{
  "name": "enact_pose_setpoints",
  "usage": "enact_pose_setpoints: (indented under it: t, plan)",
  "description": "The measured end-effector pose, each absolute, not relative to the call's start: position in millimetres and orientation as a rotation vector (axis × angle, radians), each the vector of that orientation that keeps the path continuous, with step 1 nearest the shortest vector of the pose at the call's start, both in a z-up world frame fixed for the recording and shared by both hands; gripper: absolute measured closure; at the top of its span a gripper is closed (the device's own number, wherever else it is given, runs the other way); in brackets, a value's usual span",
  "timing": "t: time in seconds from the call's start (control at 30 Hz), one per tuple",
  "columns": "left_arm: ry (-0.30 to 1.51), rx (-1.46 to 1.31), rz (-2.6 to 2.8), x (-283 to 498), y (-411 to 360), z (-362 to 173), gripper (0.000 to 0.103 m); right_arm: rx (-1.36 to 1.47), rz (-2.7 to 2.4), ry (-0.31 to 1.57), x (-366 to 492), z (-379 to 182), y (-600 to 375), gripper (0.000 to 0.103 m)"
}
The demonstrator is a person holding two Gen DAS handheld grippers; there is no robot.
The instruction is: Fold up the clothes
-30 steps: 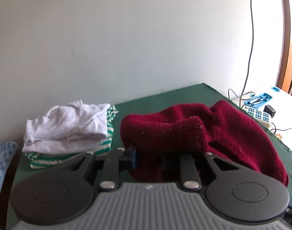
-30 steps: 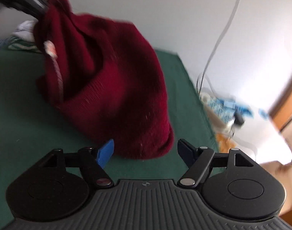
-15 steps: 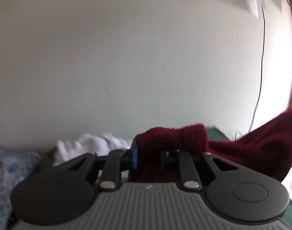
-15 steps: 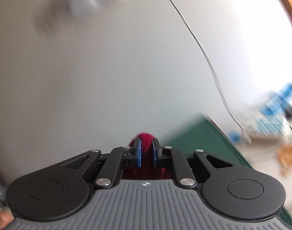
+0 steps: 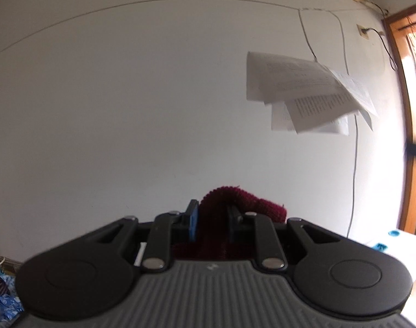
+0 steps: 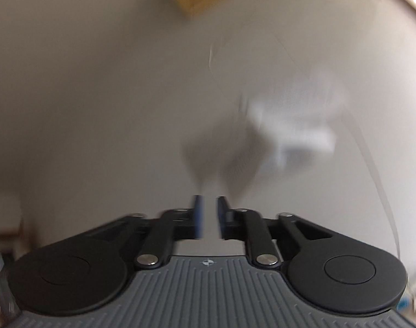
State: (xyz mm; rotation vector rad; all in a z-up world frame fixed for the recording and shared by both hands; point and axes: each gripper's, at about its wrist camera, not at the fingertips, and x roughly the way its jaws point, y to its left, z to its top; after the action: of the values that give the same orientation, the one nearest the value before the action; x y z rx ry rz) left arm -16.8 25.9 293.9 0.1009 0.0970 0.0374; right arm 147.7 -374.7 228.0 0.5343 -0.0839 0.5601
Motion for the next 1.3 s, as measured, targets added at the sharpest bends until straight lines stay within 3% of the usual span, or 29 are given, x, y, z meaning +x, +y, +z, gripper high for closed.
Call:
enact_pose_setpoints:
  t: [0.07,0.1,0.13,0.23,0.27,0.37,0.43,0.47,0.5,0.6,0.77,0.97,1.07,1.13,1.17,1.2,1.23,1.3]
  plan:
    - [0.118,0.117,0.033,-23,30,282,0.085,0.437,0.519,0.045,139,199,-347,0.053]
    - [0.101,0.146,0.057,-31,29,278,0.095,0.379,0.499,0.095,134,176,-336,0.037]
    - [0.079,0.187,0.083,-38,28,274,0.095,0.321,0.479,0.145,130,152,-325,0.028]
    - [0.115,0.17,0.04,-47,39,265,0.092,0.197,0.47,0.248,101,106,-291,0.027]
    - [0.152,0.144,0.012,-47,46,261,0.085,0.161,0.472,0.277,90,93,-280,0.025]
    - [0.269,0.173,0.002,-48,63,225,0.086,0.051,0.478,0.363,56,53,-246,0.024]
    - [0.353,0.209,-0.03,-52,74,192,0.071,-0.022,0.481,0.42,33,27,-223,0.025]
    - [0.396,0.227,-0.046,-54,80,176,0.047,-0.059,0.482,0.449,22,13,-212,0.025]
    - [0.438,0.248,-0.053,-56,86,158,0.03,-0.096,0.483,0.477,11,0,-201,0.025]
    - [0.56,0.346,-0.018,-62,105,96,0.039,-0.207,0.485,0.562,-23,-39,-167,0.024]
    - [0.679,0.625,-0.053,-84,112,6,0.037,-0.031,0.408,0.702,-33,-52,-159,0.024]
    - [0.706,0.735,-0.003,-60,102,-43,0.036,0.018,0.378,0.739,-22,-69,-124,0.025]
    - [0.708,0.762,0.017,-60,101,-63,0.044,0.147,0.39,0.747,-2,-71,-132,0.028]
    - [0.716,0.725,0.018,-57,103,-67,0.058,0.234,0.398,0.751,11,-72,-137,0.031]
    - [0.721,0.691,0.021,-53,105,-66,0.07,0.277,0.401,0.753,18,-72,-139,0.037]
    - [0.723,0.645,0.03,-50,107,-63,0.082,0.32,0.405,0.755,24,-73,-142,0.068]
    - [0.719,0.604,0.044,-48,110,-60,0.087,0.364,0.408,0.756,31,-73,-144,0.088]
    - [0.683,0.552,0.101,-47,115,-49,0.093,0.45,0.415,0.758,44,-74,-149,0.09]
